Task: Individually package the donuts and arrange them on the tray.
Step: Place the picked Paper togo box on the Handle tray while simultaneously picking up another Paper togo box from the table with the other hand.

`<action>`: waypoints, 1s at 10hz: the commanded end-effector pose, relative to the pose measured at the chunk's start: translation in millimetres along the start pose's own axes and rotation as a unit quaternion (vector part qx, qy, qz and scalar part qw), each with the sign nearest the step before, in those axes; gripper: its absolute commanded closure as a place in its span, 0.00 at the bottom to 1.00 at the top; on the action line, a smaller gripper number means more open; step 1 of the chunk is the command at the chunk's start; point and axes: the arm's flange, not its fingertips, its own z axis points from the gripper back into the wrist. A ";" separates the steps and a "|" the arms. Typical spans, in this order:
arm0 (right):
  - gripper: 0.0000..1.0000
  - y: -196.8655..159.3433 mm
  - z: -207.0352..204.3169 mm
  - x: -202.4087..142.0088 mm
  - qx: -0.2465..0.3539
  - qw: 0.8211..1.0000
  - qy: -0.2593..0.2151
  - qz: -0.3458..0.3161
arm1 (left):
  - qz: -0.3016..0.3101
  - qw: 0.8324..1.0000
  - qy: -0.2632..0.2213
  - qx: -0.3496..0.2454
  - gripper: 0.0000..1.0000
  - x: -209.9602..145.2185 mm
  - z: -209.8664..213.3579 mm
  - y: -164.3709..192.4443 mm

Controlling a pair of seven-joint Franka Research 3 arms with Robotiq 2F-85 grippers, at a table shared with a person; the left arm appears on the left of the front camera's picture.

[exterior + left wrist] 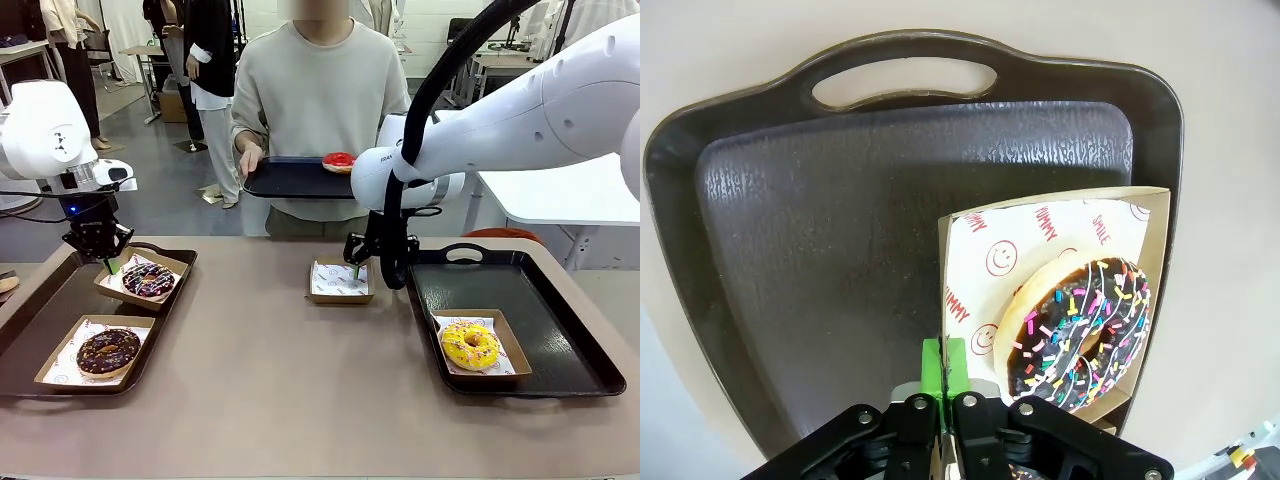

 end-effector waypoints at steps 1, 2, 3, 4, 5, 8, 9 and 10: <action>0.00 6.3 -4.6 0.4 -0.016 0.999 -0.019 -0.021 | 0.005 1.000 -0.007 0.010 0.99 5.3 1.3 -0.8; 0.00 6.8 -4.5 0.3 -0.012 1.000 -0.019 -0.019 | 0.008 1.000 -0.006 0.011 0.99 6.3 0.7 -0.8; 0.00 6.4 -4.6 -0.4 -0.009 1.000 -0.018 -0.014 | 0.009 1.000 -0.004 0.012 0.99 7.1 -0.8 -1.0; 0.40 5.8 -4.9 -0.8 -0.004 1.000 -0.020 -0.007 | 0.010 1.000 -0.001 0.008 0.78 7.7 -2.6 -2.1; 0.58 6.2 -5.0 -0.8 -0.003 1.000 -0.019 -0.007 | 0.008 1.000 -0.001 0.006 0.49 8.1 -2.9 -2.0; 1.00 6.9 -4.2 -0.6 0.000 1.000 -0.024 -0.007 | 0.009 1.000 0.001 0.005 0.00 7.9 -1.8 -1.3; 1.00 6.6 -4.1 -0.7 0.002 1.000 -0.023 -0.007 | 0.012 1.000 0.003 0.003 0.00 8.0 -1.6 -2.0; 0.97 5.7 -4.4 -0.7 0.004 1.000 -0.021 -0.009 | 0.013 1.000 0.004 0.001 0.17 8.0 -1.2 -2.0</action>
